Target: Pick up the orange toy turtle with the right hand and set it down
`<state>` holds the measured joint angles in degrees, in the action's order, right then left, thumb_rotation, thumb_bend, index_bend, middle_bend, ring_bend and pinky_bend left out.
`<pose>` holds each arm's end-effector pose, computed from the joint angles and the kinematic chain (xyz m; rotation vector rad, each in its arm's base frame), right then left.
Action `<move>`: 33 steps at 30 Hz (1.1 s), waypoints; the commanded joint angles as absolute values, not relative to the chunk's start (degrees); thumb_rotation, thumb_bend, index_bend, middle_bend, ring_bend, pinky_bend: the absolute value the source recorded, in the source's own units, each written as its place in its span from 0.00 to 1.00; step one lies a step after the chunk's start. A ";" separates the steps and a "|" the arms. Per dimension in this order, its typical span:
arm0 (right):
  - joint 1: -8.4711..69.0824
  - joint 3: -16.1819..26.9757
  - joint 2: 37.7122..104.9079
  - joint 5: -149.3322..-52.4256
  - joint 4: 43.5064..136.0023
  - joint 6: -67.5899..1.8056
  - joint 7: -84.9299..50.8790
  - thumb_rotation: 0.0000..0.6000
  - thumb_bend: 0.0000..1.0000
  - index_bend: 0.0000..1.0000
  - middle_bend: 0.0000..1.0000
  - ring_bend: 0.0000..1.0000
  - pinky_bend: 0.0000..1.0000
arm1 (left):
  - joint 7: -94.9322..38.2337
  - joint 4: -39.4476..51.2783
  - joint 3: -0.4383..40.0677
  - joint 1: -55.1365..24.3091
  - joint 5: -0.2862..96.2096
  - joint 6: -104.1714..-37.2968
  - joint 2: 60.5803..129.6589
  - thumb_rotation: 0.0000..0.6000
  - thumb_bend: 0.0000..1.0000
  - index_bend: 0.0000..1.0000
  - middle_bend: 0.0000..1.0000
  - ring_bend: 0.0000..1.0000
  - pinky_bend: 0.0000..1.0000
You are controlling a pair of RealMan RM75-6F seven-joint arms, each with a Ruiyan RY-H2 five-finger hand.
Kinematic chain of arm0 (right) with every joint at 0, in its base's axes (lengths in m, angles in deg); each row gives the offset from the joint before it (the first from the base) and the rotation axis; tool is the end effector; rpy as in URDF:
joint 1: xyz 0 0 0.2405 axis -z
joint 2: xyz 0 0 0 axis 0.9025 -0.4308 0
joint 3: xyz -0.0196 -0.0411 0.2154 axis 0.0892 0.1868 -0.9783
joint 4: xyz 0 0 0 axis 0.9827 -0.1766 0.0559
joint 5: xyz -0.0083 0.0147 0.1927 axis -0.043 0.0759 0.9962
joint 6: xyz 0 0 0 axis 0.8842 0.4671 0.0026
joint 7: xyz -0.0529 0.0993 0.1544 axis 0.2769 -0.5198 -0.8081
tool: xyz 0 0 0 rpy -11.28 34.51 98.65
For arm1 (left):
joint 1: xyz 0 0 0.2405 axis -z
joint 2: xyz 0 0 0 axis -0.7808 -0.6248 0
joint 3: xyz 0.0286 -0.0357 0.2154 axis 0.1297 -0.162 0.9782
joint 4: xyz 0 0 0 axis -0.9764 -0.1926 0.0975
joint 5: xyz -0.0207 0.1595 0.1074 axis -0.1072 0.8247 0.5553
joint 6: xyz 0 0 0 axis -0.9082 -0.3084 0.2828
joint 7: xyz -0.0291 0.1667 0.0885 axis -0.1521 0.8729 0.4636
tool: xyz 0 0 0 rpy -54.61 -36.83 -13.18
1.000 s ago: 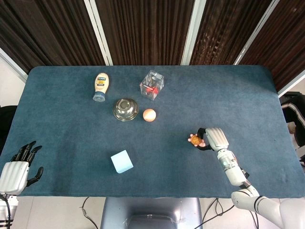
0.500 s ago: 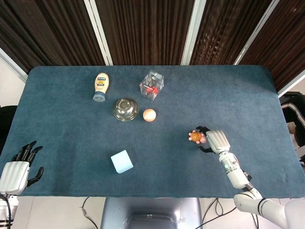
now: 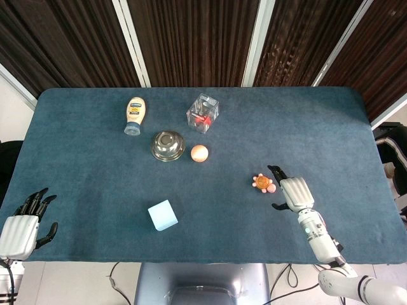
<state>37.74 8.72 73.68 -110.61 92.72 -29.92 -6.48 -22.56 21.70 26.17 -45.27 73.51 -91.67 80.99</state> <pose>-0.2266 -0.3276 0.0197 1.6547 -1.0190 0.8260 -0.2717 0.2267 0.1362 -1.4437 -0.8250 -0.8486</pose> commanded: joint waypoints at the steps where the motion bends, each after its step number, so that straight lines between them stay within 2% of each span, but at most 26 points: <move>1: 42.68 9.37 65.10 -109.65 106.67 -38.04 1.31 1.00 0.01 0.00 0.12 0.13 0.26 | -22.47 21.76 26.20 -45.27 73.58 -91.68 80.97 1.00 0.39 0.19 0.08 0.10 0.33; 6: 47.10 10.04 58.83 -111.99 114.26 -45.60 2.22 1.00 0.01 0.01 0.11 0.07 0.22 | -22.23 21.95 26.29 -45.28 73.76 -91.72 80.92 1.00 0.39 0.19 0.08 0.10 0.33; 12: 51.58 11.24 54.62 -113.50 115.58 -51.12 1.25 1.00 0.02 0.04 0.11 0.04 0.22 | -22.21 22.13 26.33 -45.38 74.04 -92.05 80.81 1.00 0.39 0.19 0.08 0.11 0.33; 18: 54.16 13.70 53.58 -114.38 112.09 -50.51 -2.36 1.00 0.05 0.04 0.11 0.04 0.22 | -22.13 22.35 26.32 -45.54 74.16 -92.41 80.66 1.00 0.39 0.19 0.08 0.10 0.33; 24: 54.72 13.95 54.60 -116.66 108.11 -50.27 -6.25 1.00 0.05 0.04 0.10 0.04 0.22 | -21.91 22.72 26.14 -45.84 73.83 -92.85 80.48 1.00 0.39 0.19 0.08 0.10 0.33; 33: 55.91 14.99 54.43 -120.70 107.58 -51.56 -7.42 1.00 0.05 0.04 0.10 0.04 0.22 | -22.33 22.53 26.08 -46.14 73.83 -93.29 80.34 1.00 0.39 0.19 0.08 0.10 0.33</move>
